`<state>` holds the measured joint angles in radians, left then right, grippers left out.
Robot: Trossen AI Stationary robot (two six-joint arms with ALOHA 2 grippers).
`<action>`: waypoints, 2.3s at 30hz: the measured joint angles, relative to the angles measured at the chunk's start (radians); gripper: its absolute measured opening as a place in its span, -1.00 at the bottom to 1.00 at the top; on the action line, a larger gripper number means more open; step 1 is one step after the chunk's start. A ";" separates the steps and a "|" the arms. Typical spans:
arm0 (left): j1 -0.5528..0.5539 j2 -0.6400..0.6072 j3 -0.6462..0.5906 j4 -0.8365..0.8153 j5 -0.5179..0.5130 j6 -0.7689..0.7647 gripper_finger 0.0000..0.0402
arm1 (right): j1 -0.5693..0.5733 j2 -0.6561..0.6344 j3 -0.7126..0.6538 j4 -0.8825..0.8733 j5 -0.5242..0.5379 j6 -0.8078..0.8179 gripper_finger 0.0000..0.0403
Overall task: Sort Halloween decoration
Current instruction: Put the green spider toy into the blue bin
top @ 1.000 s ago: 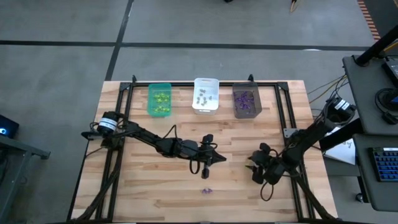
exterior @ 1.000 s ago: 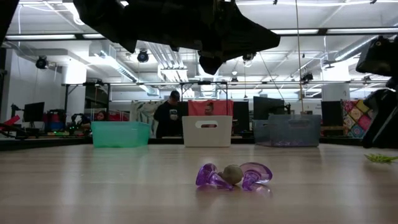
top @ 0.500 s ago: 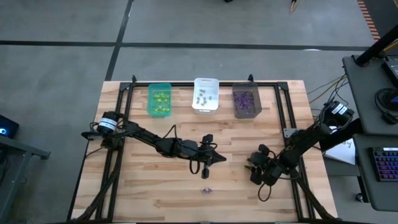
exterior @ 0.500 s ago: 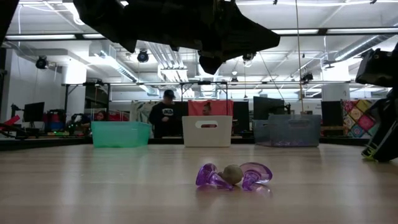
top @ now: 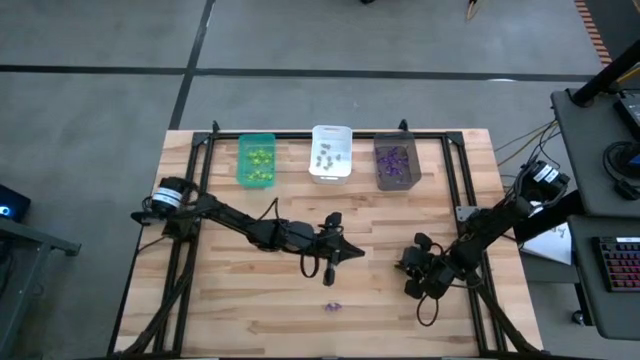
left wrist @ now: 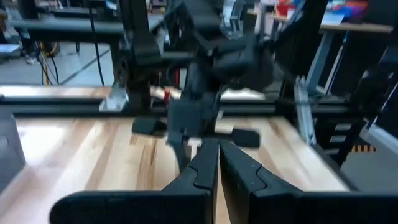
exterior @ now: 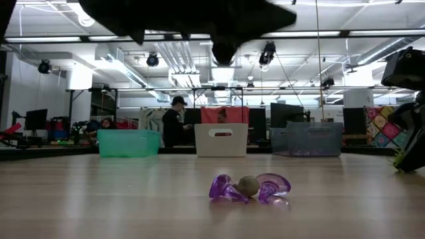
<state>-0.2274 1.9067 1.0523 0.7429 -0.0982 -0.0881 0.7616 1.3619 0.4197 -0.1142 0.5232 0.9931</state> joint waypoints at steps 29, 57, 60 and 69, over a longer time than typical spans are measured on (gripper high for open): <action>-0.207 -0.618 -0.158 -0.492 -0.387 0.125 -1.00 | -0.577 -0.058 0.418 0.035 -0.130 -0.840 -0.95; -0.231 -1.220 -0.597 -0.360 -0.391 0.086 -1.00 | -1.013 0.777 1.337 0.145 -0.350 -1.161 -0.95; -0.231 -1.233 -0.607 -0.358 -0.393 0.086 -1.00 | -1.032 0.844 1.415 0.136 -0.416 -1.146 -0.95; -0.229 -1.240 -0.614 -0.362 -0.456 0.100 -1.00 | -1.044 1.003 1.630 0.065 -0.453 -1.124 -0.95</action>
<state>-0.4564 0.6666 0.4385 0.3811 -0.5543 0.0117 -0.2821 2.3646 2.0492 -0.0489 0.0702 -0.1314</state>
